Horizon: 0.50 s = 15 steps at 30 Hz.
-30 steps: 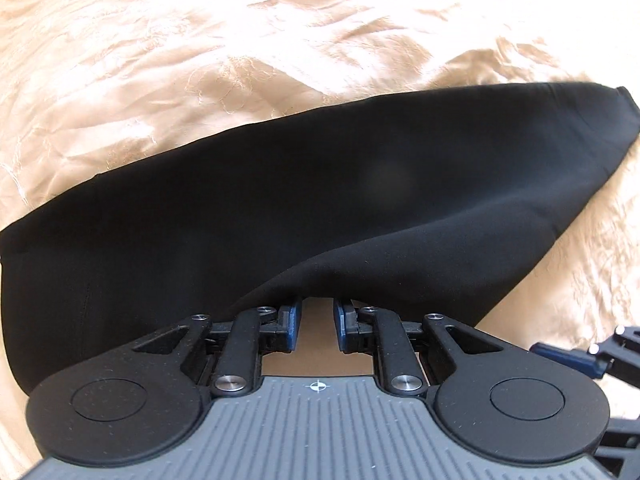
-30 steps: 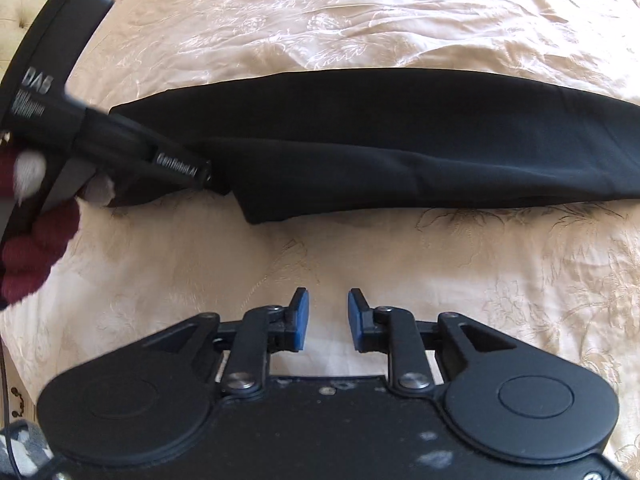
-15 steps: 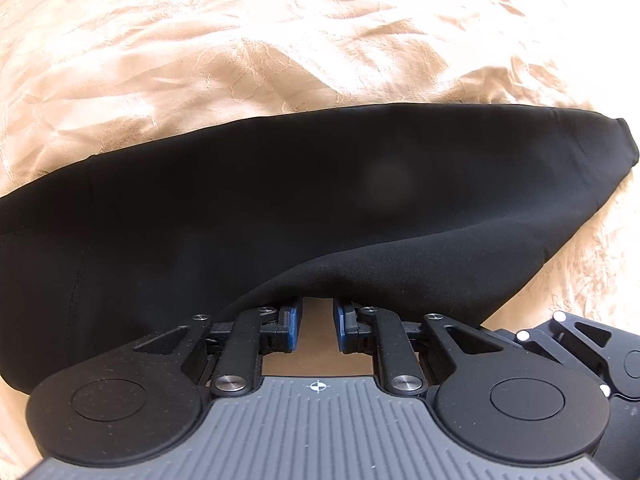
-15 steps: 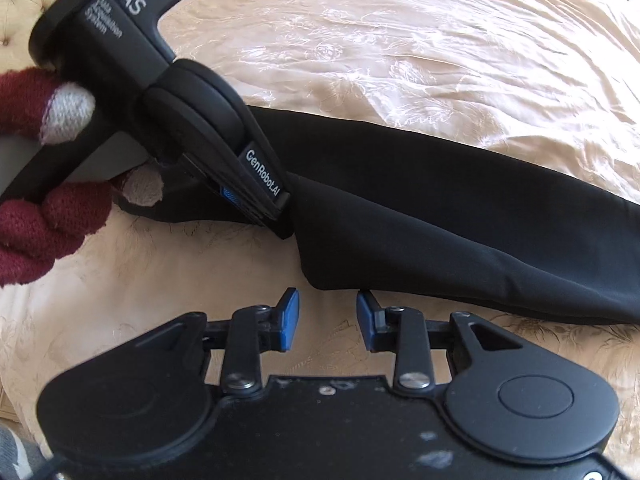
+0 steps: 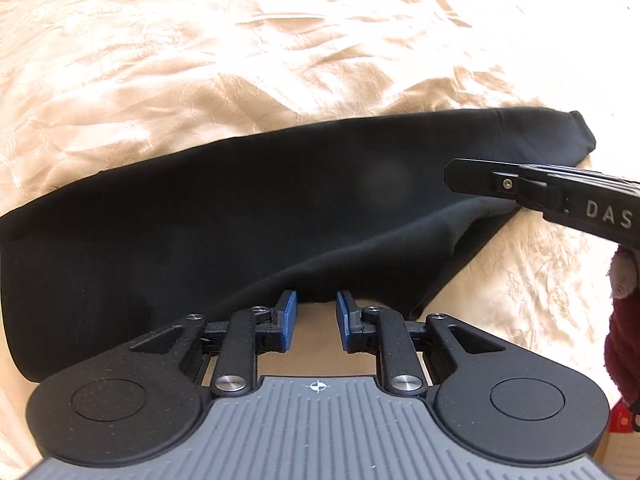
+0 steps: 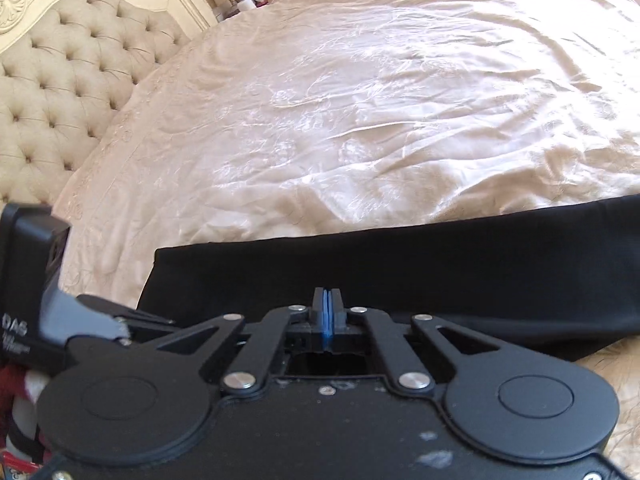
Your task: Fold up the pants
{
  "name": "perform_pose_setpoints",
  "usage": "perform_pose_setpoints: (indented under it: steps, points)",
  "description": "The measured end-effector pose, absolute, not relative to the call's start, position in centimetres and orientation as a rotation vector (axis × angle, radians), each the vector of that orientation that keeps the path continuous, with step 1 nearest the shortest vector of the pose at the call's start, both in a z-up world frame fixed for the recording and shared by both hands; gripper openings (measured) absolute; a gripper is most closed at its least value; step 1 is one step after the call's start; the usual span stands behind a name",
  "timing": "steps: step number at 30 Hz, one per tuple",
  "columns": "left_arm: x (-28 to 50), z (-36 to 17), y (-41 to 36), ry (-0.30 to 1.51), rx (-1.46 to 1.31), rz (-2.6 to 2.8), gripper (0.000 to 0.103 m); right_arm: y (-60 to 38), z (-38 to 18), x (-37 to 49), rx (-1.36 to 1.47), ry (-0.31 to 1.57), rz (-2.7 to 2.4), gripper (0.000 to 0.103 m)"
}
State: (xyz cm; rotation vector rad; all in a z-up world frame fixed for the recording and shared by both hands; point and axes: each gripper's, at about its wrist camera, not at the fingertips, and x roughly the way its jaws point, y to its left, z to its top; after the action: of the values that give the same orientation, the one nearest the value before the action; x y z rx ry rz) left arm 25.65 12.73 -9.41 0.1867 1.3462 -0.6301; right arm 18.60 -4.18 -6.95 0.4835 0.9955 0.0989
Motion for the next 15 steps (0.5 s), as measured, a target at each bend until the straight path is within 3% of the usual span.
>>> perform_pose_setpoints:
  steps: [5, 9, 15]
  points:
    - [25.4, -8.9, 12.5, 1.319, 0.17, -0.584, 0.022, -5.8, -6.6, 17.6, 0.46, 1.003, 0.04, 0.004]
    - [25.4, -9.5, 12.3, 1.325, 0.196, -0.574, 0.022, -4.5, -6.9, 14.8, 0.424, 1.038, 0.091, 0.024]
    - [27.3, -10.2, 13.1, 1.367, 0.093, -0.535, 0.022, 1.8, -8.6, 10.8, 0.182, 1.072, 0.166, 0.035]
